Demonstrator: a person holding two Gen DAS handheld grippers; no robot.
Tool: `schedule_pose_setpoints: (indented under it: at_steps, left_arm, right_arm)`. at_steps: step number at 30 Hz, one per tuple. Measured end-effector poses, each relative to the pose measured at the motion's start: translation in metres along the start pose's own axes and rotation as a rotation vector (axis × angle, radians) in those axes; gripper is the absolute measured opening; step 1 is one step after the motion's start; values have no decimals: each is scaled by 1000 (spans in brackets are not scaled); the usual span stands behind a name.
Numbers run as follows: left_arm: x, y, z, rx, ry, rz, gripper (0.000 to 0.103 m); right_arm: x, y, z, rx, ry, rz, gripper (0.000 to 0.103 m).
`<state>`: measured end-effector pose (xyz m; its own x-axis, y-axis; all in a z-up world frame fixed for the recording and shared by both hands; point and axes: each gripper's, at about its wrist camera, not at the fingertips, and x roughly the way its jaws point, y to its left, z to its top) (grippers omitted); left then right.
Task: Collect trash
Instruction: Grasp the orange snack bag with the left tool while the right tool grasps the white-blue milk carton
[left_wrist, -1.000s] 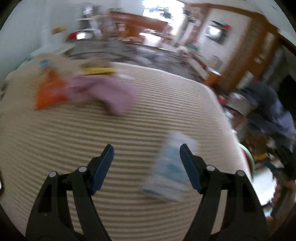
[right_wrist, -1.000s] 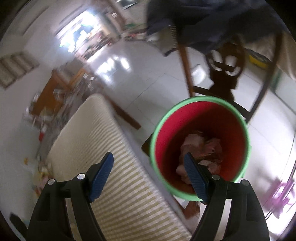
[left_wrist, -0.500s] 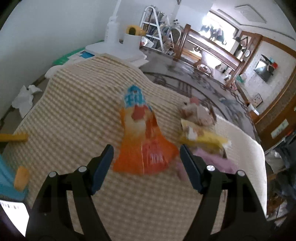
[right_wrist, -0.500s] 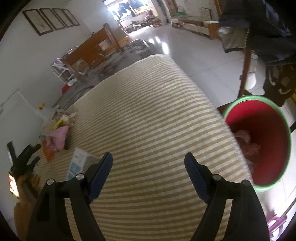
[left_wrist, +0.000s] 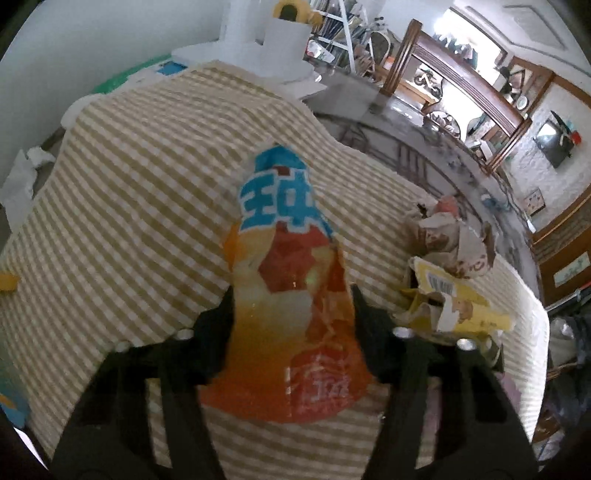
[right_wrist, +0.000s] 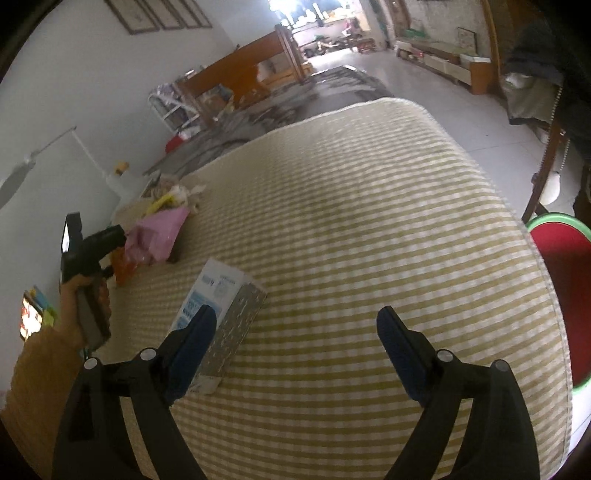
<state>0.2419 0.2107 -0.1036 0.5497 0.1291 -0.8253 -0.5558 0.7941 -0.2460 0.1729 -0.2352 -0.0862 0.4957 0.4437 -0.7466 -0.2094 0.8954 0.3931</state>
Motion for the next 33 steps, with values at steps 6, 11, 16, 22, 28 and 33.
schedule_pose_setpoints:
  at_steps: [6,11,16,22,28,33]
  left_arm:
    - [-41,11,-27,-25,-65,-70,48]
    - [-87,6,-79,17,-73,-168,48]
    - [-136,-12,-137,151,-106,-227,48]
    - [-149,-17,-173,196,-85,-238,48]
    - [-144,-14,-182,202,-51,-244,48]
    - [-140,-19,-185,227,-50,-244,49]
  right_arm:
    - [8,11,-6,-38,23,13,86]
    - [23,19,-16,-46,68,-18,86]
    - [27,35,-18,-82,71,-15,87]
    - [35,56,-12,-27,49,15,88]
    - [59,85,-10,-16,86,-43,90]
    - [73,91,-16,-44,134,-111,90]
